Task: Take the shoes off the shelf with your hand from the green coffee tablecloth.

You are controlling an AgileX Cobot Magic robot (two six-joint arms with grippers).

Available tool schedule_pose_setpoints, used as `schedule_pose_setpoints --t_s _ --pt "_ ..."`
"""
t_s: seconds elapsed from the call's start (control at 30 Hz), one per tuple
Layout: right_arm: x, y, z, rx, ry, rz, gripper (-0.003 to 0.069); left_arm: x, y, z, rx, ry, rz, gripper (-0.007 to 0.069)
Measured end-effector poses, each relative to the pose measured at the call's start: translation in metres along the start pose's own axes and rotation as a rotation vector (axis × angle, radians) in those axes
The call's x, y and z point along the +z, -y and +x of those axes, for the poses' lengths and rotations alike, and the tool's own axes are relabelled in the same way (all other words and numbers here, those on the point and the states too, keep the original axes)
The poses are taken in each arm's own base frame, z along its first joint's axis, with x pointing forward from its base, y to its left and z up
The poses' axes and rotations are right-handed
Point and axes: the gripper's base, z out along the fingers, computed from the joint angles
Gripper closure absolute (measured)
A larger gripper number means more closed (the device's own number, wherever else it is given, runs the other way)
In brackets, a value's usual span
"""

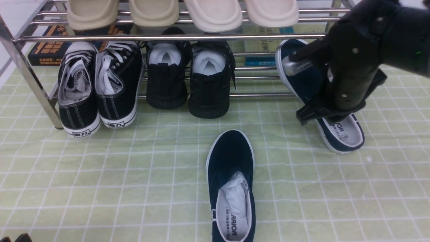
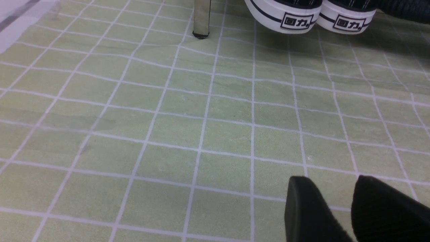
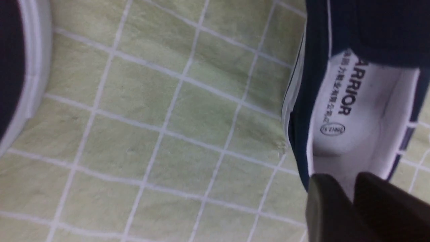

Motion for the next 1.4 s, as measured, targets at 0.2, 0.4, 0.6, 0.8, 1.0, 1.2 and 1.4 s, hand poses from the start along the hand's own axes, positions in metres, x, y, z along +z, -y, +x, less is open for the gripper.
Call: schedule_pose_setpoints --t_s 0.2,0.4,0.6,0.8,1.0,1.2,1.4 --pt "0.029 -0.007 -0.009 -0.043 0.025 0.017 0.0332 0.0 0.0 0.0 0.0 0.0 0.0 0.0384" --pt "0.051 -0.01 -0.016 -0.07 0.068 0.062 0.0319 0.0 0.0 0.0 0.0 0.0 0.0 0.0384" --pt "0.067 -0.01 -0.018 -0.016 0.073 0.11 0.0364 0.0 0.0 0.0 0.0 0.0 0.0 0.0384" --pt "0.067 -0.01 -0.017 0.007 0.061 0.114 0.0613 0.0 0.0 0.0 0.0 0.0 0.0 0.0384" --pt "0.037 -0.007 -0.005 0.075 -0.033 0.054 0.064 0.0 0.0 0.0 0.0 0.0 0.0 0.0384" --pt "-0.038 0.001 0.019 0.122 -0.101 -0.102 0.064 0.0 0.0 0.0 0.0 0.0 0.0 0.0384" --pt "-0.074 -0.001 0.036 0.241 -0.091 -0.25 0.064 0.0 0.0 0.0 0.0 0.0 0.0 0.0384"
